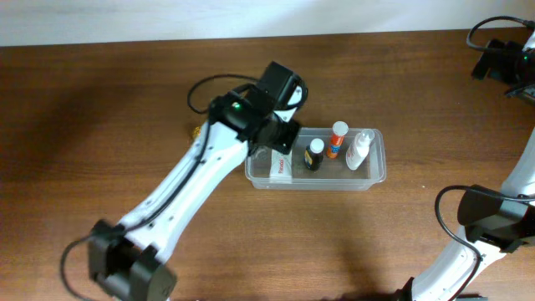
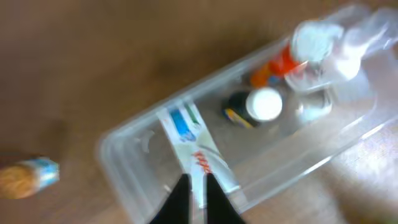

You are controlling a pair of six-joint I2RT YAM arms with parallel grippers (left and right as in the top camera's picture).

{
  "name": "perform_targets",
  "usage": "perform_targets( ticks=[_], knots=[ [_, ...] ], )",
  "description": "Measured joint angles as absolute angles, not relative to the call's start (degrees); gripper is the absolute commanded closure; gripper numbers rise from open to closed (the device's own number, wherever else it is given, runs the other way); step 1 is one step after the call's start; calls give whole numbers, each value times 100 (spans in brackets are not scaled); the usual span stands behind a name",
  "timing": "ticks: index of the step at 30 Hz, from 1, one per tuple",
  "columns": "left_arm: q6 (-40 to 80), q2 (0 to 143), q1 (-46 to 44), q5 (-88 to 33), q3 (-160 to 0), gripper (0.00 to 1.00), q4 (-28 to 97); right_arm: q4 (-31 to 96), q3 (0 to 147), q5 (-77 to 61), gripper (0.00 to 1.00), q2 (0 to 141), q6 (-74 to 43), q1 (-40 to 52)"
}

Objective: Pack container
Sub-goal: 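Lower the box into the container and open the left gripper, then move the left gripper over the Tiger Balm jar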

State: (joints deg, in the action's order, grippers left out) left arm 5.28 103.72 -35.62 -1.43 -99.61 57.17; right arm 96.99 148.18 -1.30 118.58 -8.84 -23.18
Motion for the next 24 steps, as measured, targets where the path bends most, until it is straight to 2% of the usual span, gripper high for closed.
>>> perform_targets(
  ticks=[1,3,7,8,11,12,24],
  knots=[
    [537,10241,-3562,-12,-10005,76,5704,9699,14818,-132,2,11858,-884,-2318],
    [552,10062,-3562,379,-10051,56,5590,9697,14818,-130,2,11858,-884,-2318],
    [598,9996,-3474,1048,-10073,47,5332,9697,14818,-130,2,11858,-884,-2318],
    [633,9996,-3404,1140,-10073,41,5301,9697,14818,-130,2,11858,-884,-2318],
    [790,9996,-3022,1334,-10073,7,5271,9697,14818,-130,2,11858,-880,-2318],
    [825,9996,-2910,1361,-10073,3,5273,9697,14818,-130,2,11858,-886,-2318],
    [1037,10276,-1435,1046,-10073,1,5586,9697,14818,-132,2,11858,-884,-2318]
  ],
)
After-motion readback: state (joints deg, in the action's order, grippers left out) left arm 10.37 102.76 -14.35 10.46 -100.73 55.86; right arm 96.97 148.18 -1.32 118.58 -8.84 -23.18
